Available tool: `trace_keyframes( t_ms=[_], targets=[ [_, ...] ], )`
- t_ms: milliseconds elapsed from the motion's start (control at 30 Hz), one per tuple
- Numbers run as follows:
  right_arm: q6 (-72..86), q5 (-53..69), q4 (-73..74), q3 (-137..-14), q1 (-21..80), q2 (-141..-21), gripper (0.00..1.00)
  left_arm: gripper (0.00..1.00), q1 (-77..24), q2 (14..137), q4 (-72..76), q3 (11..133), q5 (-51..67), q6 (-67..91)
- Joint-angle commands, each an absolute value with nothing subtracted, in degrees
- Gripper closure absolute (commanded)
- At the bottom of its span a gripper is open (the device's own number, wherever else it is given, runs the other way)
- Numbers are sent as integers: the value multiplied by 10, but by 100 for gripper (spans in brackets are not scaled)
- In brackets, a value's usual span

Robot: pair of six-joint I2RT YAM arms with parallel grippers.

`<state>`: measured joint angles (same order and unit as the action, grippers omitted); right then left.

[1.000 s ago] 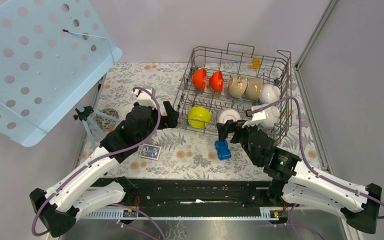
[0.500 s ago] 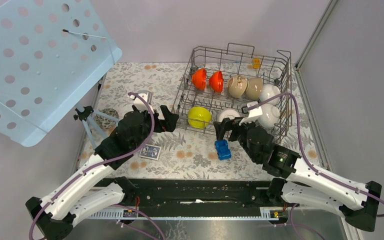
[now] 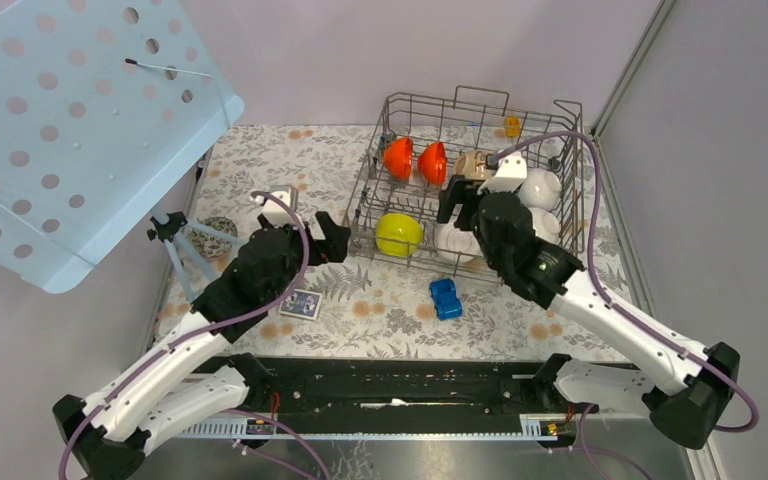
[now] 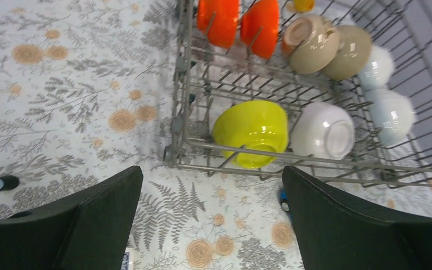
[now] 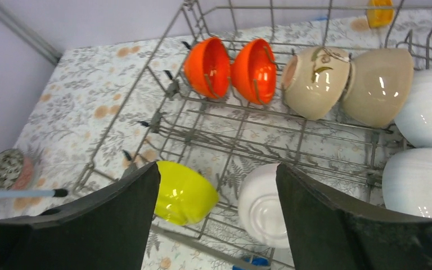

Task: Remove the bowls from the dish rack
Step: Pick up the bowl from the dish rack.

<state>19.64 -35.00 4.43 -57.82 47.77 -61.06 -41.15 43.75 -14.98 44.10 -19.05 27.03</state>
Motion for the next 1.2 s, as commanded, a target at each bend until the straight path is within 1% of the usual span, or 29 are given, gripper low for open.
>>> trace_keyframes(
  t_ms=[0, 67, 167, 267, 367, 433, 500, 567, 667, 833, 967, 1167],
  targets=[
    [247, -251, 40, -600, 409, -650, 21, 1, -411, 484, -166, 465, -248, 276],
    [256, -228, 37, -610, 387, -675, 25, 1, -411, 502, -184, 474, -261, 279],
    [266, -212, -25, -605, 368, -703, 32, 1, -410, 514, -185, 476, -255, 276],
    [281, -183, -55, -626, 353, -751, 32, 1, -410, 533, -164, 474, -238, 266],
    [286, -174, -72, -663, 347, -804, 32, 1, -408, 589, -205, 547, -220, 260],
    [289, -187, -127, -653, 345, -823, 30, 3, -408, 624, -220, 599, -216, 259],
    [299, -198, -182, -638, 340, -842, 29, 5, -405, 648, -200, 620, -212, 254],
    [307, -184, -197, -656, 331, -873, 29, 9, -391, 668, -173, 614, -199, 256],
    [305, -154, -172, -705, 323, -924, 29, 13, -355, 701, -157, 604, -176, 271],
    [309, -75, -184, -747, 294, -984, 31, 13, -298, 712, -128, 569, -140, 289],
    [321, -34, -198, -773, 273, -1027, 34, 13, -290, 728, -104, 549, -132, 291],
    [360, 40, -248, -802, 255, -1084, 36, 14, -281, 755, -92, 548, -111, 290]
  ],
)
